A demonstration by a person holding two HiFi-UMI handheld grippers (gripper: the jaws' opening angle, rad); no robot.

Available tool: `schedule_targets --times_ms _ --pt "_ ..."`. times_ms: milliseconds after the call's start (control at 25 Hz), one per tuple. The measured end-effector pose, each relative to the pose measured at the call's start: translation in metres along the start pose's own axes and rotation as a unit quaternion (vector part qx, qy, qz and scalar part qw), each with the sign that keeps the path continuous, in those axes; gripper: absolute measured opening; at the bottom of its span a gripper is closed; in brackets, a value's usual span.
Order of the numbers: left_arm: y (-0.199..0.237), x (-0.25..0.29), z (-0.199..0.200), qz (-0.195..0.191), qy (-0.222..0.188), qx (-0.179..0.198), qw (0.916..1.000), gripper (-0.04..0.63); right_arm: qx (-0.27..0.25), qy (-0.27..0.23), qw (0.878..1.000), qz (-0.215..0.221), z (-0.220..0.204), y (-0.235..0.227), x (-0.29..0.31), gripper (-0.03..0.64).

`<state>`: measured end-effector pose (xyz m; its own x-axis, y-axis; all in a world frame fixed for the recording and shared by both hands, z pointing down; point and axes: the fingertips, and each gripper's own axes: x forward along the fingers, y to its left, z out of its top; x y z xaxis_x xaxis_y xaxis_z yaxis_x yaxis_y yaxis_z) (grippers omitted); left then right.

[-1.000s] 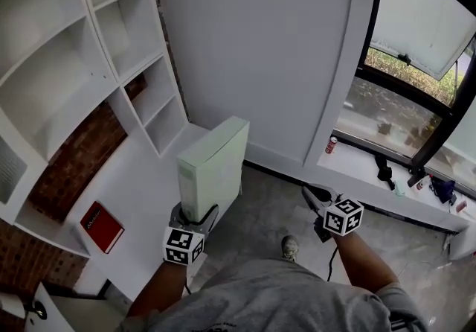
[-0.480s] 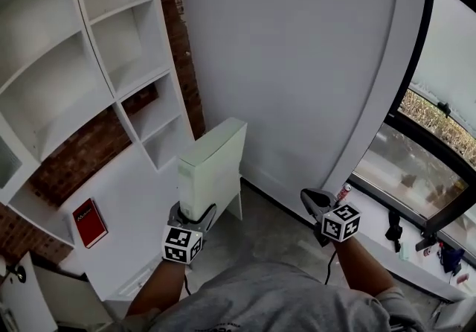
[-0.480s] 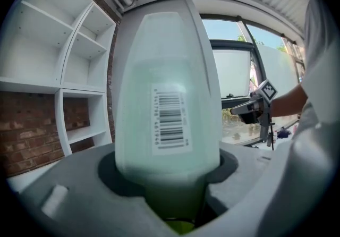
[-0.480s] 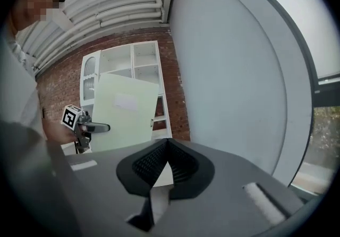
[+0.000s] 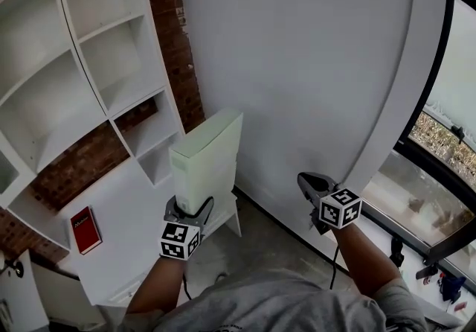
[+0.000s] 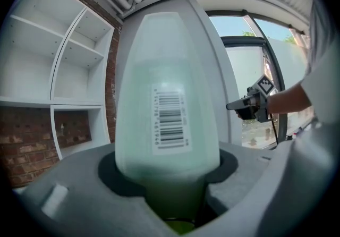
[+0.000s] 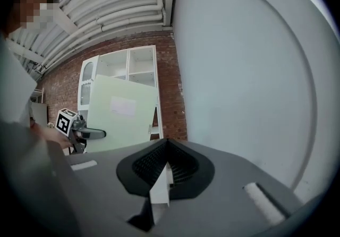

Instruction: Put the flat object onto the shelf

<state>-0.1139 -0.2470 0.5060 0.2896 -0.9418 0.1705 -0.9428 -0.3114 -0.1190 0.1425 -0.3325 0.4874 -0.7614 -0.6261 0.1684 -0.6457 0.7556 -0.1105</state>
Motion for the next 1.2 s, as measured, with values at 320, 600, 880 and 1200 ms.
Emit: schedule_targets --times_ms 320,600,880,1200 --pt "0.055 0.037 0.084 0.004 -0.036 0.035 0.9987 0.279 -0.052 -0.037 0.998 -0.024 0.103 -0.018 0.044 0.009" --pt "0.1 0.038 0.188 0.02 -0.076 0.081 0.9936 0.279 -0.093 -0.07 0.993 -0.035 0.189 -0.019 0.074 0.009" --pt "0.151 0.001 0.293 0.074 -0.113 0.131 0.9821 0.278 -0.123 -0.094 0.988 -0.023 0.262 -0.012 0.11 0.009" --pt "0.218 -0.049 0.394 0.188 -0.106 0.208 0.954 0.276 -0.13 -0.116 0.985 0.001 0.322 0.005 0.158 0.009"
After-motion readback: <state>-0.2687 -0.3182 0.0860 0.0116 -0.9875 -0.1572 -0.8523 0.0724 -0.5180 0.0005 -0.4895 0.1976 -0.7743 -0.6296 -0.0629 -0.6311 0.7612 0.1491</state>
